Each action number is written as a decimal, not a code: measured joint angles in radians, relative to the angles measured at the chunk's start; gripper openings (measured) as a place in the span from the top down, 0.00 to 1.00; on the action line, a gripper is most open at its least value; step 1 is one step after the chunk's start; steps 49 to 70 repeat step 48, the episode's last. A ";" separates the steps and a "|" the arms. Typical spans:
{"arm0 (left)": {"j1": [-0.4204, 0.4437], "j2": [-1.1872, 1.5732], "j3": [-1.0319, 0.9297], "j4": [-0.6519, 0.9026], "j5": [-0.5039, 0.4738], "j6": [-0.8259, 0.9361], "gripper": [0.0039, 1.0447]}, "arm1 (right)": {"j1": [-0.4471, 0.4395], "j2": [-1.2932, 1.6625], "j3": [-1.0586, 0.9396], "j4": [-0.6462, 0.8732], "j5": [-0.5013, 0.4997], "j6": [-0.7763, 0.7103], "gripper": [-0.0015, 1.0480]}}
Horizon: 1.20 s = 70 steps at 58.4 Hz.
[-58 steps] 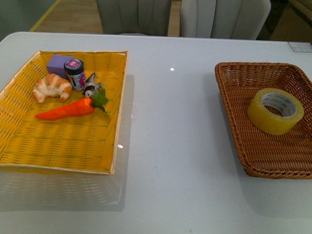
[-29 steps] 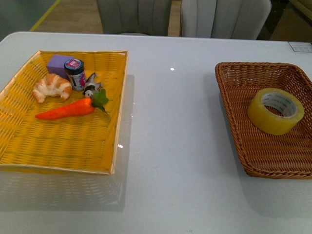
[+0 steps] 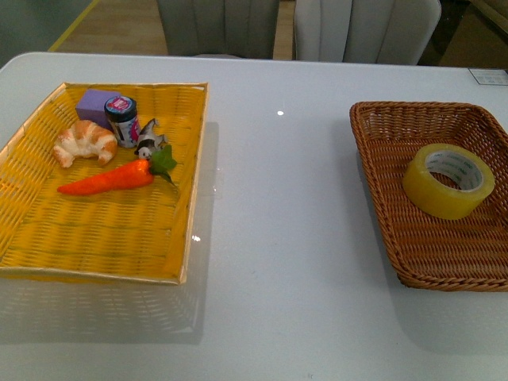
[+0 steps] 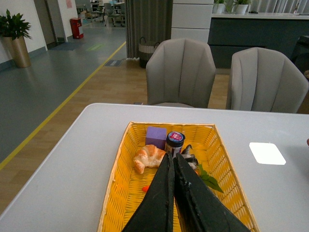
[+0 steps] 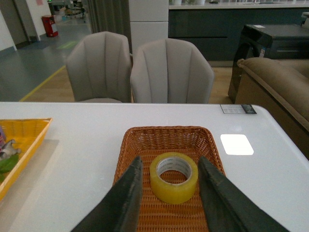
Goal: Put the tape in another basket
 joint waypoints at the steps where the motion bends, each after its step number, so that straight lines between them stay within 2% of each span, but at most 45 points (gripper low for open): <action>1: 0.000 0.000 0.000 0.000 0.000 0.000 0.88 | 0.000 0.000 0.000 0.000 0.000 0.000 0.63; 8: 0.000 0.000 0.000 0.000 0.000 0.000 0.63 | 0.000 0.000 0.000 0.000 0.000 0.000 0.38; 17: 0.000 0.000 0.000 0.000 0.000 0.000 0.35 | 0.000 0.000 0.000 0.000 0.000 0.000 0.12; 20: 0.000 0.000 0.000 0.000 0.000 0.000 0.27 | 0.000 0.000 0.000 0.000 0.000 0.000 0.07; 27: 0.000 0.000 0.000 0.000 0.000 0.002 0.07 | 0.000 0.000 0.000 0.000 0.000 0.000 0.09; 31: 0.000 0.000 0.000 0.000 0.000 0.002 0.09 | 0.000 0.000 0.000 0.000 0.000 0.000 0.09; 70: 0.000 0.000 0.000 0.000 0.000 0.002 0.08 | 0.000 0.000 0.000 0.000 0.000 0.000 0.09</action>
